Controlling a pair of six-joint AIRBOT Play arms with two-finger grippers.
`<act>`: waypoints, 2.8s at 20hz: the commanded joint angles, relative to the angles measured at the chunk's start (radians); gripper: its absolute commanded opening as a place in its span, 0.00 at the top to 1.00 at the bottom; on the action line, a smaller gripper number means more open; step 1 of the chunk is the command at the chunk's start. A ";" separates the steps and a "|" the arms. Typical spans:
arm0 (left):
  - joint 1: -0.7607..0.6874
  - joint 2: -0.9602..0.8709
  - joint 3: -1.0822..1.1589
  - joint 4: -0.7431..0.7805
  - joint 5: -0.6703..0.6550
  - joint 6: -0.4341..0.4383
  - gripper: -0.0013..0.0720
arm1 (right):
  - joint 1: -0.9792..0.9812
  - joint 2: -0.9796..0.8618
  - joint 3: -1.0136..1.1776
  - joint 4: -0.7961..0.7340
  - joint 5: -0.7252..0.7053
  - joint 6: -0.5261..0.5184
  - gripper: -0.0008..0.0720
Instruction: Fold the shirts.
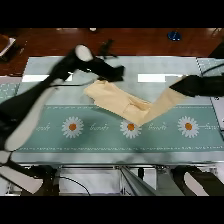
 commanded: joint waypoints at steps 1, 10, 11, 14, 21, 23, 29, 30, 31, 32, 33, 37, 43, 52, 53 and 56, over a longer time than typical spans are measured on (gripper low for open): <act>0.227 0.325 -0.287 0.102 0.037 0.043 0.96 | 0.222 -0.238 0.167 0.006 -0.110 0.035 0.95; 0.392 0.975 -1.019 0.082 0.155 0.056 0.96 | 0.460 -0.923 0.711 0.098 -0.168 0.116 0.95; 0.391 0.984 -1.045 0.070 0.154 0.056 0.96 | 0.465 -0.963 0.745 0.118 -0.167 0.126 0.95; 0.391 0.975 -1.077 0.048 0.159 0.059 0.96 | 0.481 -1.044 0.825 0.143 -0.190 0.153 0.95; 0.391 0.970 -1.080 0.048 0.244 0.056 0.96 | 0.441 -1.073 0.851 0.344 -0.129 0.078 0.42; 0.391 0.970 -1.080 0.048 0.249 0.056 0.96 | 0.369 -1.005 0.851 0.279 -0.023 0.086 0.42; 0.391 0.969 -1.080 0.048 0.267 0.056 0.96 | 0.232 -0.552 0.577 -0.393 0.112 0.181 0.42; 0.391 0.969 -1.080 0.048 0.267 0.056 0.96 | 0.219 -0.430 0.411 -0.438 0.008 0.206 0.42; 0.391 0.967 -1.080 0.048 0.267 0.056 0.96 | 0.202 -0.311 0.242 -0.455 -0.109 0.243 0.42; 0.391 0.964 -1.080 0.048 0.267 0.057 0.96 | 0.177 -0.187 0.061 -0.441 -0.231 0.283 0.41; 0.391 0.962 -1.080 0.048 0.267 0.057 0.96 | 0.143 -0.076 -0.105 -0.411 -0.320 0.328 0.41; 0.391 0.946 -1.080 0.048 0.267 0.059 0.96 | -0.011 0.138 -0.537 -0.041 -0.455 0.272 0.41; 0.391 0.905 -1.080 0.048 0.267 0.059 0.96 | 0.037 -0.091 -0.620 0.327 -0.482 0.040 0.41; 0.391 0.899 -1.080 0.044 0.266 0.056 0.96 | 0.171 -0.584 -0.315 0.433 -0.429 -0.085 0.42; 0.391 0.899 -1.080 0.044 0.266 0.056 0.96 | 0.182 -0.625 -0.271 0.431 -0.410 -0.085 0.42; 0.391 0.899 -1.080 0.044 0.266 0.056 0.96 | 0.222 -0.737 -0.131 0.423 -0.356 -0.085 0.51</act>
